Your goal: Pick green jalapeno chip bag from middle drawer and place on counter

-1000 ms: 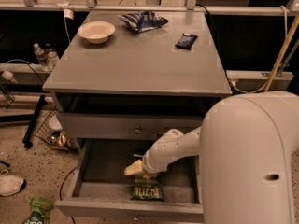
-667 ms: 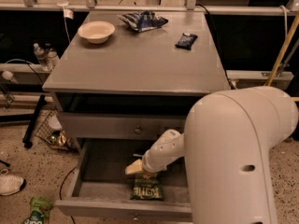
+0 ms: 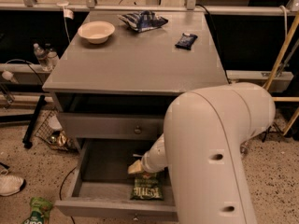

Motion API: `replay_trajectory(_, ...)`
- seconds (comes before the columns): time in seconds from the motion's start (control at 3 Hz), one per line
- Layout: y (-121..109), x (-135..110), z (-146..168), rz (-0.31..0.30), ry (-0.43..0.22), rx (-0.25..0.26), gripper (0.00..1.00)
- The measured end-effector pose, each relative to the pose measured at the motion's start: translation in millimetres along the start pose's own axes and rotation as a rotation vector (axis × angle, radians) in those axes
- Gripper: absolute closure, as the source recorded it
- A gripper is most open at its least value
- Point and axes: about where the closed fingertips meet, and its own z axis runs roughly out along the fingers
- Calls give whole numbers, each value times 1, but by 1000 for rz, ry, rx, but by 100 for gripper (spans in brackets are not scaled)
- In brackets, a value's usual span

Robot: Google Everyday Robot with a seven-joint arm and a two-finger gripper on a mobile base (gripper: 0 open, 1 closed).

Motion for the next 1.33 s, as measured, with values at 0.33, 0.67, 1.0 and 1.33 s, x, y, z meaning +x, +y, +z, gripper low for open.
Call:
replay_trajectory(0.33,-2,2,6,11,-1,1,39)
replay_trajectory(0.67,-7,1,-6,10,-30,-14,62)
replay_trajectory(1.0,-15,0,-42,-6,-96,-51,85)
replay_trajectory(1.33,-30,7,-92,-25,-163,-56,100)
